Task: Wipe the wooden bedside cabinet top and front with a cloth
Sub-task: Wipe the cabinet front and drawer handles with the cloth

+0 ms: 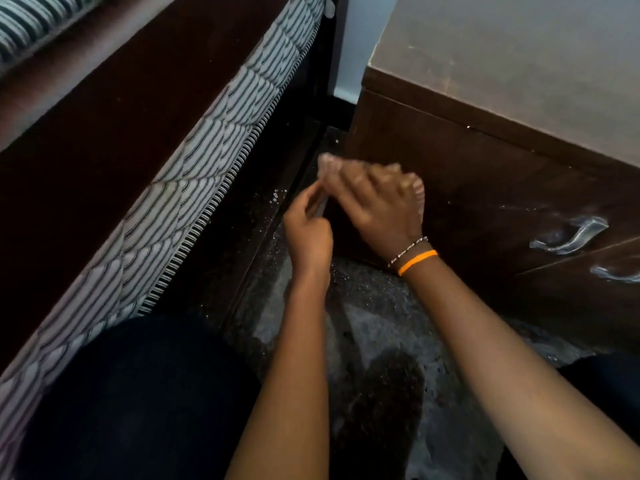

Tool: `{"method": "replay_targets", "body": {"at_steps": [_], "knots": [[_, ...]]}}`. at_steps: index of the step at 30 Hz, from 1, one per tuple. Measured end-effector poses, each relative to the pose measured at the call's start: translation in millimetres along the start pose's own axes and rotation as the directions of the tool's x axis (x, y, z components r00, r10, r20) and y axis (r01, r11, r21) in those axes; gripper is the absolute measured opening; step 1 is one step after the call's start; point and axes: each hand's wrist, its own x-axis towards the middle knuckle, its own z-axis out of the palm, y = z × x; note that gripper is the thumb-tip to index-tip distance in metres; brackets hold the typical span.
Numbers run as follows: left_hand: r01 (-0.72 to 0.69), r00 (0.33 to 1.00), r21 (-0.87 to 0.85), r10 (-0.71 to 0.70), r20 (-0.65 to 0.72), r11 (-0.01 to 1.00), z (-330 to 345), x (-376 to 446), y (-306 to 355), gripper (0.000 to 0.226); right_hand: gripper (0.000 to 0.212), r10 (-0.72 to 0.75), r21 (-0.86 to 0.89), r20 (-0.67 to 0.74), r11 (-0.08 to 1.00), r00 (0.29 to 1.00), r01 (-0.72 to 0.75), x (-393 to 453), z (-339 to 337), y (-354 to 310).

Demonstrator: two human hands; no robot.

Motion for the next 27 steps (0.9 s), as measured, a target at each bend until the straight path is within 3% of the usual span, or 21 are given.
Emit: {"method": "replay_targets", "body": {"at_steps": [4, 7, 9, 10, 13, 15, 17, 19, 24, 27], "knots": [[0.147, 0.982, 0.101, -0.133, -0.132, 0.984, -11, -5, -24, 0.060, 0.040, -0.289, 0.056, 0.189, 0.957, 0.939, 0.283, -46, 29, -14], [0.146, 0.982, 0.146, -0.125, -0.143, 0.978, -12, -8, -28, 0.067, 0.041, -0.447, 0.120, 0.417, 0.890, 0.791, 0.440, -77, 36, -20], [0.125, 0.991, 0.149, -0.116, -0.071, 0.981, -8, -7, -26, 0.071, 0.038, -0.453, 0.170, 0.502, 0.887, 0.737, 0.430, -97, 28, -18], [0.111, 0.994, 0.147, -0.106, -0.039, 0.983, -6, -8, -23, 0.072, 0.035, -0.413, 0.167, 0.505, 0.908, 0.758, 0.383, -103, 21, -16], [0.070, 0.997, 0.109, -0.071, 0.006, 0.992, -1, -9, -21, 0.072, 0.035, -0.229, 0.101, 0.334, 0.973, 0.914, 0.207, -88, -13, 0], [0.061, 0.998, 0.089, -0.062, 0.008, 0.994, 0, -9, -21, 0.071, 0.037, -0.115, 0.058, 0.180, 0.993, 0.977, 0.106, -51, -43, 15], [0.044, 0.999, 0.074, -0.046, 0.025, 0.996, 0, -11, -21, 0.072, 0.033, 0.032, 0.018, -0.010, 0.999, 0.999, -0.032, -14, -70, 31], [0.054, 0.997, 0.078, -0.058, 0.044, 0.995, 0, -13, -20, 0.074, 0.025, 0.141, 0.003, -0.154, 0.990, 0.978, -0.142, 10, -87, 49], [0.063, 0.991, 0.140, -0.079, 0.110, 0.988, -6, -11, -21, 0.075, 0.023, 0.253, -0.069, -0.132, 0.962, 0.958, -0.264, 6, -83, 82], [0.065, 0.984, 0.181, -0.093, 0.150, 0.981, -8, -13, -20, 0.080, 0.022, 0.241, -0.060, -0.090, 0.967, 0.966, -0.247, -23, -61, 73]]}}
